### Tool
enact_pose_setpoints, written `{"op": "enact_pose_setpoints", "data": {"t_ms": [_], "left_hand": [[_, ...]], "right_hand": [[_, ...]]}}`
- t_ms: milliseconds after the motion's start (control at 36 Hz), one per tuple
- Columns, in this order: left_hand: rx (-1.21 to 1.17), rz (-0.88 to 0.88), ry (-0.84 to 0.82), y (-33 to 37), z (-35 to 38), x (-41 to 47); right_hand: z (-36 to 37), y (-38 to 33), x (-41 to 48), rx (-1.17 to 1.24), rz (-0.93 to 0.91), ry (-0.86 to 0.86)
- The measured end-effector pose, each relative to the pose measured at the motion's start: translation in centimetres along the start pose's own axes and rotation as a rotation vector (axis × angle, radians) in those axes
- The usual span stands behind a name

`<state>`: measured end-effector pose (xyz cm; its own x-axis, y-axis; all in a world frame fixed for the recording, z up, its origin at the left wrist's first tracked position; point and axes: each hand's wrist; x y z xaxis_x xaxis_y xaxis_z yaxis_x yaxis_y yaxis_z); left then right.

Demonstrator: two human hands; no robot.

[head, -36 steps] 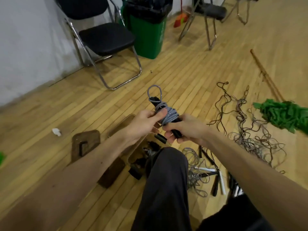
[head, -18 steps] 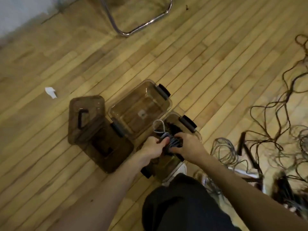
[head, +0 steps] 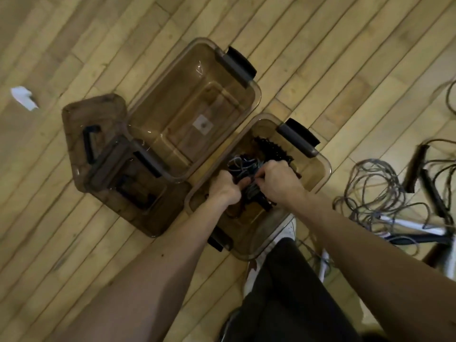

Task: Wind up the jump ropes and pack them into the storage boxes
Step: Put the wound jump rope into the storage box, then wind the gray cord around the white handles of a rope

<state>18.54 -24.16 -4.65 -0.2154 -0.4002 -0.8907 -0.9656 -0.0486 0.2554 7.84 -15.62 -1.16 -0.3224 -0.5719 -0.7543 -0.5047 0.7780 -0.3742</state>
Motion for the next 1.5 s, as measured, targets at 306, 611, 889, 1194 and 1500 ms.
{"op": "enact_pose_setpoints", "data": {"t_ms": [306,611,889,1194,1500], "left_hand": [[0.719,0.259,0.122,6.1,-1.5,-7.7],[0.683,0.717,-0.108,20.6,2.1,-23.0],[0.793,0.428,-0.156,12.4,17.0,-16.7],[0.563,0.34,-0.199,4.3,24.9,-6.5],[0.699,0.5,-0.197,3.8,27.1,-4.4]], "right_hand": [[-5.5,3.9,-7.2,0.333,-0.031,0.141],[-6.6,19.0,-22.3,0.669,0.366,0.324],[6.5,23.8,-24.3,0.672,0.55,0.106],[8.8,22.8,-18.0,0.785,0.528,0.299],[10.0,27.4,-16.0,0.81,0.576,0.344]]}}
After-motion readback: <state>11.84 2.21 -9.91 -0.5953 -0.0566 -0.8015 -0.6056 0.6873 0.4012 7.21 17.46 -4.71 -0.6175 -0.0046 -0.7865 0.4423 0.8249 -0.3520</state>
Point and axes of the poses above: each hand's wrist, its own x-axis towards the middle knuckle, its own z-axis out of the palm, y = z × x, and after that the axes turned 4 degrees about -y, right-handed
